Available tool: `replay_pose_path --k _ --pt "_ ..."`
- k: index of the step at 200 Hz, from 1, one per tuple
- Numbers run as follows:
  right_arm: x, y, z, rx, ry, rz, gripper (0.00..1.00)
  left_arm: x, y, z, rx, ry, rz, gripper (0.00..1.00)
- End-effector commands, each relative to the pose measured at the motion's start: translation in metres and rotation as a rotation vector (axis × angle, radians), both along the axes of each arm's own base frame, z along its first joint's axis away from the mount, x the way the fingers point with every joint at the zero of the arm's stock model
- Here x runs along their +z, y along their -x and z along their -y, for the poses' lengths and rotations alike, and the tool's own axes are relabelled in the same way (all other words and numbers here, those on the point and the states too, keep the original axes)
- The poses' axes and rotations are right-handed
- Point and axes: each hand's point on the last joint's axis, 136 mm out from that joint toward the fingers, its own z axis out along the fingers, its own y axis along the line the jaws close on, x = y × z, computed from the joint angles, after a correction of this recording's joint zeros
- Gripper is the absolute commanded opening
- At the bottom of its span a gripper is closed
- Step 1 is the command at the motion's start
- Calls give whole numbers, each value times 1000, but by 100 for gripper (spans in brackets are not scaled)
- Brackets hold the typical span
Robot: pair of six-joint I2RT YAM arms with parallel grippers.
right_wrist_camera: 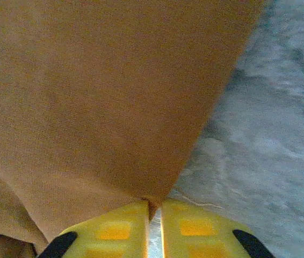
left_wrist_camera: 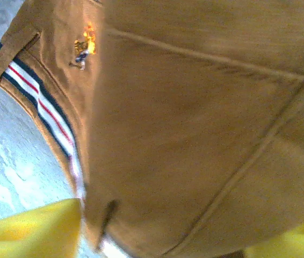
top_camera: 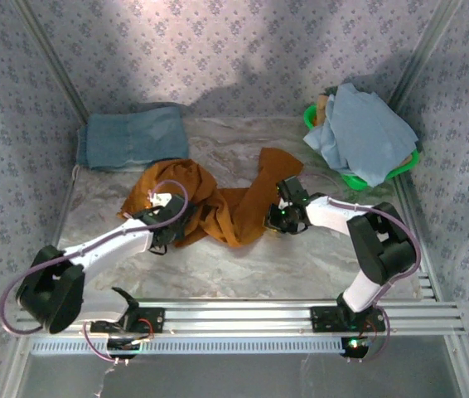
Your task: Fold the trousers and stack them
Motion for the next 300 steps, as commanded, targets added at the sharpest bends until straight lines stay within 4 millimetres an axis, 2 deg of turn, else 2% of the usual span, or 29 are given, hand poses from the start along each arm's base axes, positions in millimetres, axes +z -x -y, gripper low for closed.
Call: replay_pose_path --k 1,26,52,82,109,132,148,167,189,197,206,222,226,229,238,255,274,300 --pt "16 -6 -7 28 -39 56 1 13 -11 -17 67 -65 90 41" --pt "37 -5 2 32 -24 110 0 37 -8 -18 23 -61 123 0" --pt "61 0 10 25 -26 169 0 67 9 -20 -14 -23 143 0" --pt "89 10 27 -16 -16 238 0 106 28 -15 -80 73 188 0" --pt "124 28 46 -35 -3 314 0 158 43 -4 -184 133 281 0" --pt "170 49 67 -77 -8 422 0 214 60 3 -274 205 451 0" --pt "205 66 86 -116 2 502 0 242 70 7 -328 275 522 0" --pt "245 79 101 -142 2 597 0 259 80 24 -435 366 527 0" --pt "283 79 101 -144 -36 672 0 272 94 57 -588 505 502 0" --pt "295 73 100 -124 -20 718 0 278 96 64 -619 543 508 0" --pt "304 64 96 -125 -24 738 0 282 92 58 -569 547 530 0" --pt "311 36 86 -115 -11 747 0 284 77 26 -375 477 594 0" --pt "307 27 84 -115 -5 735 0 284 74 16 -317 454 609 0" --pt "316 19 82 -122 -16 746 0 284 72 8 -278 434 614 0" --pt "319 -12 83 -155 -23 753 0 282 68 -12 -166 382 627 0" --pt "299 -70 78 -169 -12 699 0 276 56 -43 1 307 629 0" --pt "280 -129 72 -166 53 681 0 254 36 -72 163 309 551 0" --pt "257 -193 56 -150 46 612 0 198 1 -103 350 536 393 0"
